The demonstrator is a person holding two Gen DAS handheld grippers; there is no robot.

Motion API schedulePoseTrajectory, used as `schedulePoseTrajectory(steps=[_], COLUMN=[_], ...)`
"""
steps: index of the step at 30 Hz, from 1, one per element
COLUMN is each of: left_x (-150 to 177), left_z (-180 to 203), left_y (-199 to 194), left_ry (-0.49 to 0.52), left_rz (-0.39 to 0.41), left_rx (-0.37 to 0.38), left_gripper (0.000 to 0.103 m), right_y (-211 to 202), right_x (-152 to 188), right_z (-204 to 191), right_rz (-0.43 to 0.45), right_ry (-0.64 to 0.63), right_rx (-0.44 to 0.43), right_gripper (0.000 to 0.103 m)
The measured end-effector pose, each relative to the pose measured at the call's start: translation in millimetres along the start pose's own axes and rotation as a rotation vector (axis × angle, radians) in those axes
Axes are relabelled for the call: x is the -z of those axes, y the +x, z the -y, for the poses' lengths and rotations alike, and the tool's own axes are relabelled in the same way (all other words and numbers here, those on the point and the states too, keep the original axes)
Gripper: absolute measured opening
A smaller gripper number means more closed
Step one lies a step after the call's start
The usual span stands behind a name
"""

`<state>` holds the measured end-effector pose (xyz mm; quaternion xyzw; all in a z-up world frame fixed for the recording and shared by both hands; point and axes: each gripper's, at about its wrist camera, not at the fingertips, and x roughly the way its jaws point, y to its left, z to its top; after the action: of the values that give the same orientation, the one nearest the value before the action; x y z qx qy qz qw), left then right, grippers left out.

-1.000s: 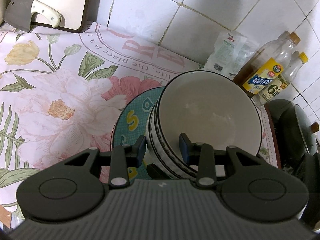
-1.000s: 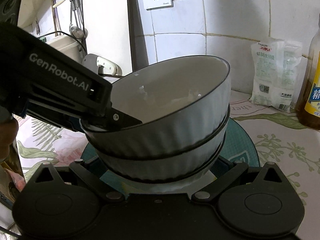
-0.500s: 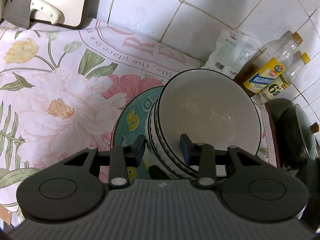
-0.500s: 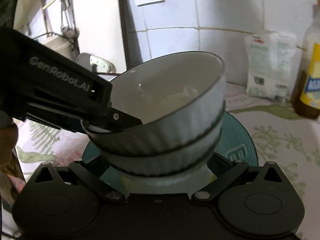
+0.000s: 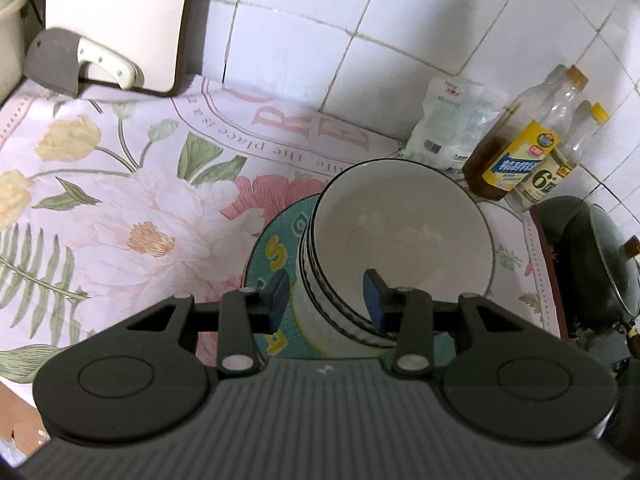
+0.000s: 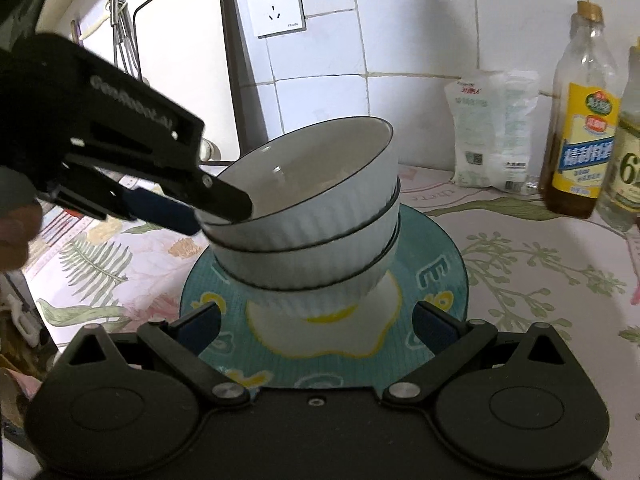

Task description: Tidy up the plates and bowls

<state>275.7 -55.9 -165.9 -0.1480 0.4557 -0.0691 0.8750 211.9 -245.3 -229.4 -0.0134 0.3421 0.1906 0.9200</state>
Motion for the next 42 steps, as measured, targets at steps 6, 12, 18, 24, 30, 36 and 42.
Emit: schedulePoseTrajectory(steps=[6, 12, 18, 24, 30, 36, 42], left_x=[5.8, 5.4, 5.9, 15.0, 21.0, 32.1, 36.7], left_z=[-3.9, -11.4, -7.7, 0.2, 0.4, -1.3, -9.4], left_y=[-35.2, -80.1, -123.9, -158.1, -181.7, -194.8, -202.8], left_ry=[0.051, 0.085, 0.104, 0.173, 0.204, 0.214, 0.204], left_rz=[0.029, 0.050, 0.036, 0.008, 0.000, 0.000, 0.003], left_rx=[-0.013, -0.017, -0.049, -0.063, -0.086, -0.103, -0.131], left_gripper=[0.040, 0.040, 0.041, 0.046, 0.053, 0.060, 0.070], right_y=[-27.2, -65.9, -112.6, -148.6, -174.9, -189.2, -204.6], right_x=[4.2, -7.6, -28.2, -37.8, -53.0, -62.1, -63.8], right_z=[-16.1, -25.7, -39.2, -47.5, -61.1, -72.9, -86.0], right_rz=[0.028, 0.068, 0.084, 0.074, 0.026, -0.009, -0.027], right_ry=[0.032, 0.074, 0.098, 0.159, 0.184, 0.217, 0.189], right_rx=[0.092, 0.185, 0.238, 0.269, 0.286, 0.326, 0.378], right_gripper=[0.103, 0.103, 0.103, 0.103, 0.103, 0.103, 0.103])
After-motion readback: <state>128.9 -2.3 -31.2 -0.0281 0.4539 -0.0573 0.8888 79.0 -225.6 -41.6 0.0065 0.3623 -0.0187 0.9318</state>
